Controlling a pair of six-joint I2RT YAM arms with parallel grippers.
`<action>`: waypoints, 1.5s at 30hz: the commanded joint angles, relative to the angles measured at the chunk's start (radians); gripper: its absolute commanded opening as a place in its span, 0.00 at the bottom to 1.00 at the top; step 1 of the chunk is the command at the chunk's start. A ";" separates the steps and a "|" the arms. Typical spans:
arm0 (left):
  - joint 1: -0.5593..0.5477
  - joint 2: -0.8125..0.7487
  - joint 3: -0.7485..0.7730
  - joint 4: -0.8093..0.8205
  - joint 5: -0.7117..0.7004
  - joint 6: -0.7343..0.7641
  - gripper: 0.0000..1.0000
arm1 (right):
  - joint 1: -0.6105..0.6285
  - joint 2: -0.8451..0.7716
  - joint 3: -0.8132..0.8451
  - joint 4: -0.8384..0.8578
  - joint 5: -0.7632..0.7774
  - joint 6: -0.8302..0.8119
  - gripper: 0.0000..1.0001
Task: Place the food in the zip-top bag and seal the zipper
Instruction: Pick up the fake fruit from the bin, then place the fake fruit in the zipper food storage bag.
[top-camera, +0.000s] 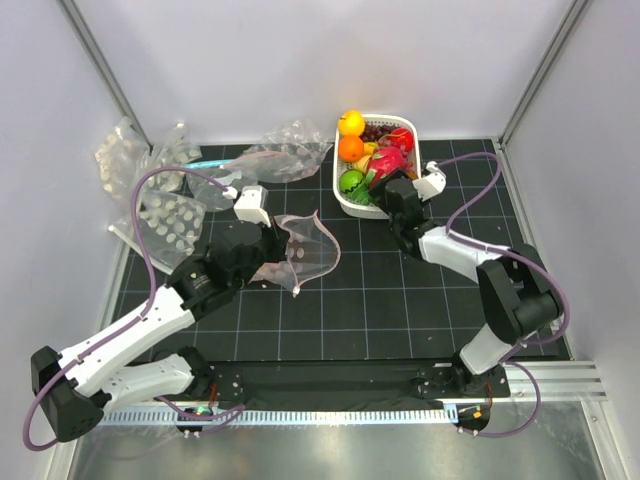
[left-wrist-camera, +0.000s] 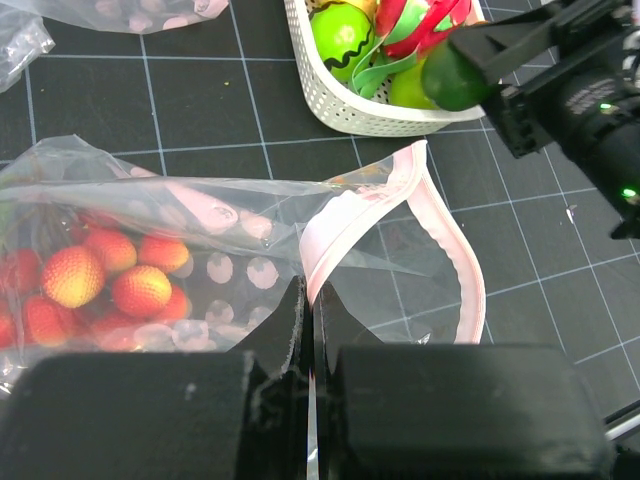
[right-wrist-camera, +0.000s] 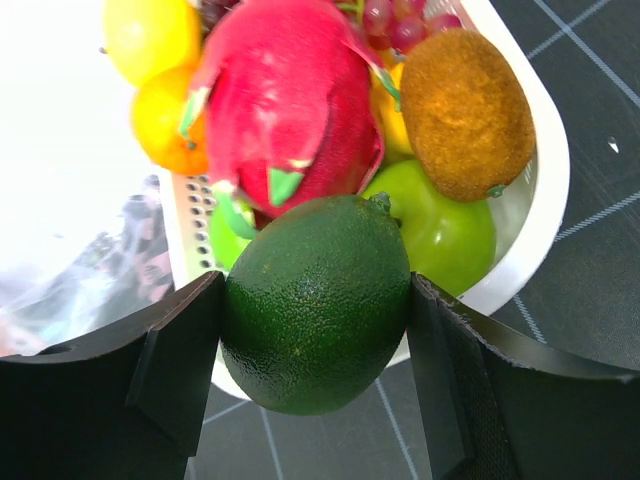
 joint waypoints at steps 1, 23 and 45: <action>0.002 -0.013 0.003 0.055 -0.009 0.006 0.00 | -0.001 -0.090 -0.025 0.093 -0.009 -0.016 0.51; 0.002 0.020 0.028 0.037 0.028 0.009 0.00 | 0.271 -0.562 -0.176 -0.011 -0.457 -0.359 0.43; 0.002 -0.029 0.025 0.009 0.006 0.013 0.00 | 0.540 -0.392 -0.062 -0.056 -0.370 -0.671 0.58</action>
